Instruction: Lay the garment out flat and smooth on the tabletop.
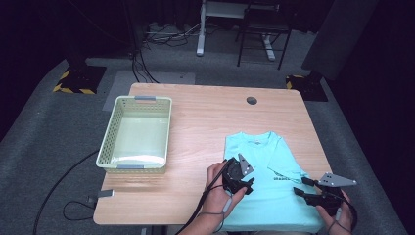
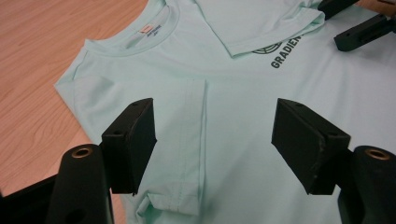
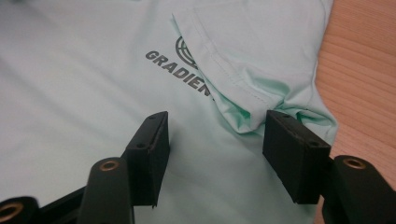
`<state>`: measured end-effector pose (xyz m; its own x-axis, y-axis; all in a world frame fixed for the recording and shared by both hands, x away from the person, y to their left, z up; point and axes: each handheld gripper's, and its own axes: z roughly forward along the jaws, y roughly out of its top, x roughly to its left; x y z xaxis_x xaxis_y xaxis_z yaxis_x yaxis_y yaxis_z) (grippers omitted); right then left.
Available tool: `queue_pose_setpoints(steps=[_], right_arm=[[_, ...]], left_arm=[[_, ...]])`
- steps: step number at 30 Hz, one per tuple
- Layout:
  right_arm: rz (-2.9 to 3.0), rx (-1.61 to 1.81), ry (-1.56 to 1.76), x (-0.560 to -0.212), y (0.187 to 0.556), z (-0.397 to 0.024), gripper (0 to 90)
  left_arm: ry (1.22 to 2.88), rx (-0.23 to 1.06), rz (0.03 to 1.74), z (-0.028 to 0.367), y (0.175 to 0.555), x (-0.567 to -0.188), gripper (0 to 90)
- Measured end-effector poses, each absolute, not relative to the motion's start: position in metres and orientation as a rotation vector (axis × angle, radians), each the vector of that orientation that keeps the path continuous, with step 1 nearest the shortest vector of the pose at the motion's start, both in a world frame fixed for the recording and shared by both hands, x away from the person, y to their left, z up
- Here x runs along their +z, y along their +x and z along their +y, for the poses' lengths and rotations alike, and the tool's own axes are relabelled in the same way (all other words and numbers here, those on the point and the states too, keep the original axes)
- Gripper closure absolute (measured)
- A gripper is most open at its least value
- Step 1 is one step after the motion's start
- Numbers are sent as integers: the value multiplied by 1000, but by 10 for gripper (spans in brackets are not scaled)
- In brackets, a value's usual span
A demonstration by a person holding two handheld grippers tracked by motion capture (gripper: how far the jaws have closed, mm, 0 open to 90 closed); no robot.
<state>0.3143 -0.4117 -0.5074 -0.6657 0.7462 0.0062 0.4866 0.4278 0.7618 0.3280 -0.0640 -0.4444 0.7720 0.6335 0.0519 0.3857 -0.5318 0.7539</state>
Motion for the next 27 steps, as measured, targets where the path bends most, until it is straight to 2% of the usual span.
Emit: queue_pose_setpoints(steps=[11, 27], right_arm=[[2352, 1092, 1060, -507, 315, -412, 422], [2352, 1091, 1060, -507, 315, -412, 422]], left_arm=[[2197, 427, 753, -70, 343, -443, 307], [2243, 415, 751, -82, 370, -466, 343]])
